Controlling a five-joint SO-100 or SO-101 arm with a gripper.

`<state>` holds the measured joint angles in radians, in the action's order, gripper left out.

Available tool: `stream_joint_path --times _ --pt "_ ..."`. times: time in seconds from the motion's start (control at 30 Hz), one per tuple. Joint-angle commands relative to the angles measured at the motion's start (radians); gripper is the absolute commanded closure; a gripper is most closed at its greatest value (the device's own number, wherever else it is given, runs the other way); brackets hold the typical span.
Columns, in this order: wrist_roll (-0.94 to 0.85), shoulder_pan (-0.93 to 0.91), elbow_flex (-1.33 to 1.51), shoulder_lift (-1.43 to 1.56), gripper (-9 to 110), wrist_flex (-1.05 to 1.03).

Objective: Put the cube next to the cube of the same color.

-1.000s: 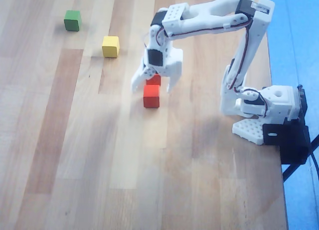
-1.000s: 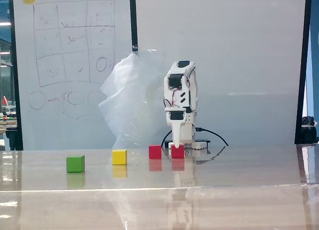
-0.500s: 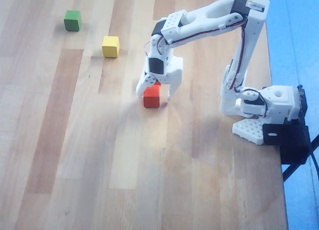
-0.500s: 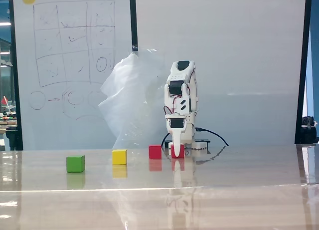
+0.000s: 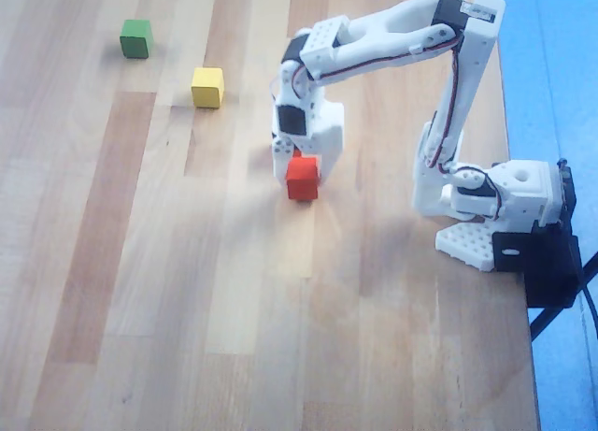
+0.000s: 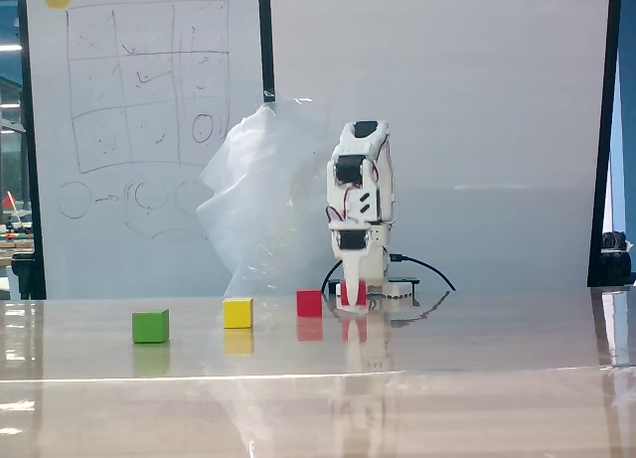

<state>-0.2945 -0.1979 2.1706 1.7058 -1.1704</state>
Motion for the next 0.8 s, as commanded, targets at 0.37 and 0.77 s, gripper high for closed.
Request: stream_joint_path --times 0.37,0.77 --pt "-0.193 -0.057 -0.793 0.058 102 -0.531" --pt "-0.341 -0.364 -0.79 -0.15 102 -0.359"
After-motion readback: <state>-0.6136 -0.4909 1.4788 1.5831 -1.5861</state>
